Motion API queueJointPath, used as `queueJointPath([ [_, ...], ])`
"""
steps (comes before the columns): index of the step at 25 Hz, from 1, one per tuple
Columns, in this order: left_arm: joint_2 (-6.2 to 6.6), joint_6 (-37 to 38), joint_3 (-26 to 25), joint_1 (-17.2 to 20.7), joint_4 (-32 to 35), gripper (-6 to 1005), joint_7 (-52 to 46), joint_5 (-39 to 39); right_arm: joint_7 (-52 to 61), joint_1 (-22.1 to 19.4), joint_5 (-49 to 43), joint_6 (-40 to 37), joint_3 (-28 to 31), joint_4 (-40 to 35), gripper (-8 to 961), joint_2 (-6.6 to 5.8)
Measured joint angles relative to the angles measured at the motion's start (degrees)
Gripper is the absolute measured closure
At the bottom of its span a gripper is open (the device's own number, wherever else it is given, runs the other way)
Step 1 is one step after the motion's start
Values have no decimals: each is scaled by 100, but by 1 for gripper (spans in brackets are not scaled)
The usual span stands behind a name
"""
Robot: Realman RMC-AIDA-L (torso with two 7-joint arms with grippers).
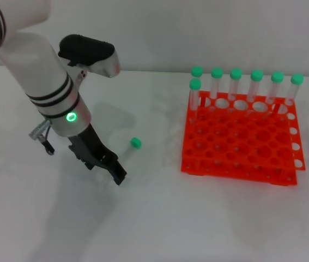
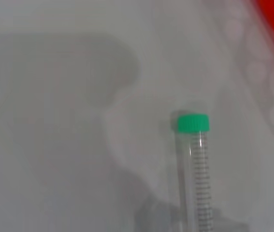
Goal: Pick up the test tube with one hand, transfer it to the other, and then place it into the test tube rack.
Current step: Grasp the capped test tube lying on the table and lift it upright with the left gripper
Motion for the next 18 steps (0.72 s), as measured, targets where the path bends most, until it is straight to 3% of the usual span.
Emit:
queueJointPath([
  [16,-15,-482,0,86,343,124,-80,-9,78,-14,-15,19,-8,45,167,0],
  [18,-16,-518,0,92,352,165,-70,-7,77,-17,-15,23,-8,45,167,0],
])
